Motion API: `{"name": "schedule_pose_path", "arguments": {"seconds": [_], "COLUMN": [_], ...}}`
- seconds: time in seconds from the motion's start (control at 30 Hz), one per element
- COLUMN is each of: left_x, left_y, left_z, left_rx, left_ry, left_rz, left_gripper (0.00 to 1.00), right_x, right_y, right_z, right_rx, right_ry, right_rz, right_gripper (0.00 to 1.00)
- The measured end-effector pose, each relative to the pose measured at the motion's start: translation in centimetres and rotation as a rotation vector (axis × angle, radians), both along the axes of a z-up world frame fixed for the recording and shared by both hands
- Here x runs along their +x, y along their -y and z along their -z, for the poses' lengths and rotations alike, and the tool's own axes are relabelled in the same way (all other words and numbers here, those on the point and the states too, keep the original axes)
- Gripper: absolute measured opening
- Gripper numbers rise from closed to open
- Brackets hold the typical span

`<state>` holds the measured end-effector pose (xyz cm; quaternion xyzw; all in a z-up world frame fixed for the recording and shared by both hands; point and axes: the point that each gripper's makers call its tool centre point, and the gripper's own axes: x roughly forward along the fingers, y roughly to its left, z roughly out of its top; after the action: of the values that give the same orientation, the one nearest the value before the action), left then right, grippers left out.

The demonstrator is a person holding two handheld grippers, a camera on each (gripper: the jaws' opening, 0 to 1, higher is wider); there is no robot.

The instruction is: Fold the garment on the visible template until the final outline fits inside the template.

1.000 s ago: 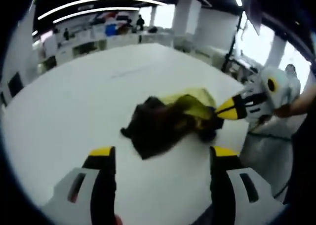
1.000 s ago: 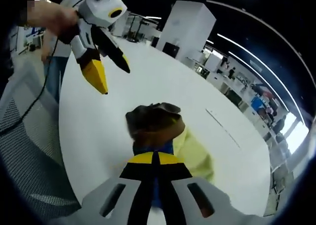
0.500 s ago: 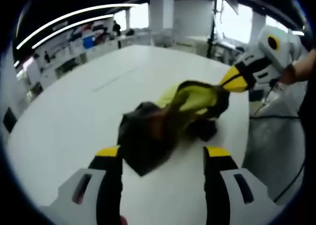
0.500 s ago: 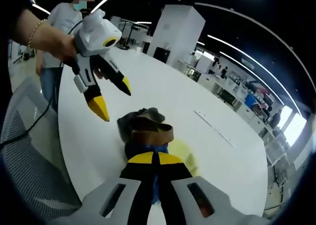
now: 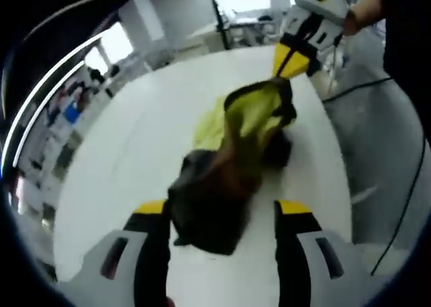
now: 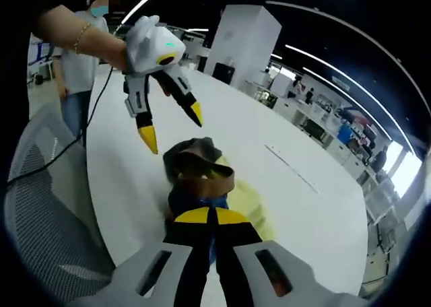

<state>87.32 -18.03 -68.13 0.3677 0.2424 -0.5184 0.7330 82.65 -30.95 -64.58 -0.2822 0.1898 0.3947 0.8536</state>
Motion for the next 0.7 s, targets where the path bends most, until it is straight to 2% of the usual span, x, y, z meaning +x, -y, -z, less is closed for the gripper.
{"name": "schedule_pose_path", "arguments": {"seconds": [0.13,0.27,0.4,0.47,0.7], "left_x": [0.5,0.9,0.8,0.8,0.2], "left_y": [0.8,1.2,1.8,2.3,3.4], "left_z": [-0.2,-0.3,0.0,0.0,0.5], "left_rx": [0.035,0.119,0.181,0.210,0.259], "left_ry": [0.041,0.107,0.136,0.179,0.226], "left_rz": [0.092,0.224,0.338,0.396,0.509], "left_gripper": [0.52,0.46,0.41,0.41,0.26], "right_x": [-0.2,-0.5,-0.7,-0.7,-0.7], "right_y": [0.5,0.9,1.3,1.5,2.2], "right_z": [0.0,-0.1,0.0,0.0,-0.1], "right_rx": [-0.010,-0.022,-0.021,-0.018,-0.014], "right_ry": [-0.002,-0.001,-0.007,-0.011,-0.013], "right_rz": [-0.004,-0.005,-0.006,0.002,0.023], "right_gripper": [0.01,0.01,0.01,0.01,0.01]}}
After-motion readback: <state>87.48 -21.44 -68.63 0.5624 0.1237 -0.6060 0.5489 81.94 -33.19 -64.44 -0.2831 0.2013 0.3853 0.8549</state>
